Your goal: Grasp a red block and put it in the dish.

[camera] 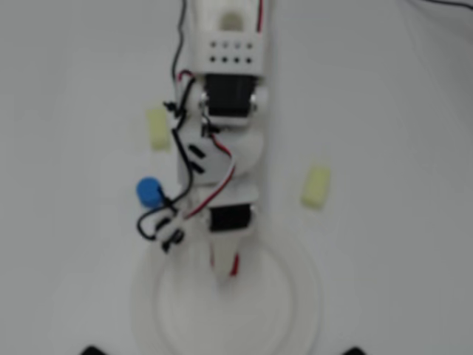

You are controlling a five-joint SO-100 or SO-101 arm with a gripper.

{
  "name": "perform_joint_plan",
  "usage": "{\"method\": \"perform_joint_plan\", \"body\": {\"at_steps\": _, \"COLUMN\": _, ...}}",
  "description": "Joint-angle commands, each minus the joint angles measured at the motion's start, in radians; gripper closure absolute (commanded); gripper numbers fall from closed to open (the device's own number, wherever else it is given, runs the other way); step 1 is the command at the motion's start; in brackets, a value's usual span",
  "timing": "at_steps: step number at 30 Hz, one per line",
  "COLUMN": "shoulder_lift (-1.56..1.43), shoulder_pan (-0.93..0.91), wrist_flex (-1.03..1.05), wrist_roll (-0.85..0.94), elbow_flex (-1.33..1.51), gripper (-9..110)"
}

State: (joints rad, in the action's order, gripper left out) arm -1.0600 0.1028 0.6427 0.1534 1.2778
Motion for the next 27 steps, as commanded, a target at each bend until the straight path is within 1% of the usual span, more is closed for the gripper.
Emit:
{"method": "perform_joint_plan", "body": {"at_steps": 1, "shoulder_lift": -0.006, "shoulder_pan": -0.008, "wrist_flex": 0.005, "wrist_roll": 0.002, "elbow_flex": -0.089, "gripper": 101}}
{"method": "perform_joint_plan", "body": {"at_steps": 8, "shoulder_lift": 0.008, "shoulder_pan": -0.02, "wrist_flex": 0.02, "wrist_roll": -0.005, "elbow_flex": -0.1, "gripper": 100}}
{"method": "perform_joint_plan", "body": {"at_steps": 17, "shoulder_lift": 0.008, "shoulder_pan": -0.025, "wrist_flex": 0.077, "wrist_roll": -0.017, "elbow_flex": -0.156, "gripper": 87}}
{"method": "perform_joint_plan", "body": {"at_steps": 19, "shoulder_lift": 0.008, "shoulder_pan": -0.025, "wrist_flex": 0.094, "wrist_roll": -0.015, "elbow_flex": -0.17, "gripper": 83}}
{"method": "perform_joint_plan", "body": {"at_steps": 22, "shoulder_lift": 0.008, "shoulder_pan": -0.025, "wrist_flex": 0.137, "wrist_roll": -0.02, "elbow_flex": -0.201, "gripper": 76}}
{"method": "perform_joint_plan", "body": {"at_steps": 27, "shoulder_lift": -0.015, "shoulder_pan": -0.026, "wrist_flex": 0.253, "wrist_roll": -0.034, "elbow_flex": -0.272, "gripper": 70}}
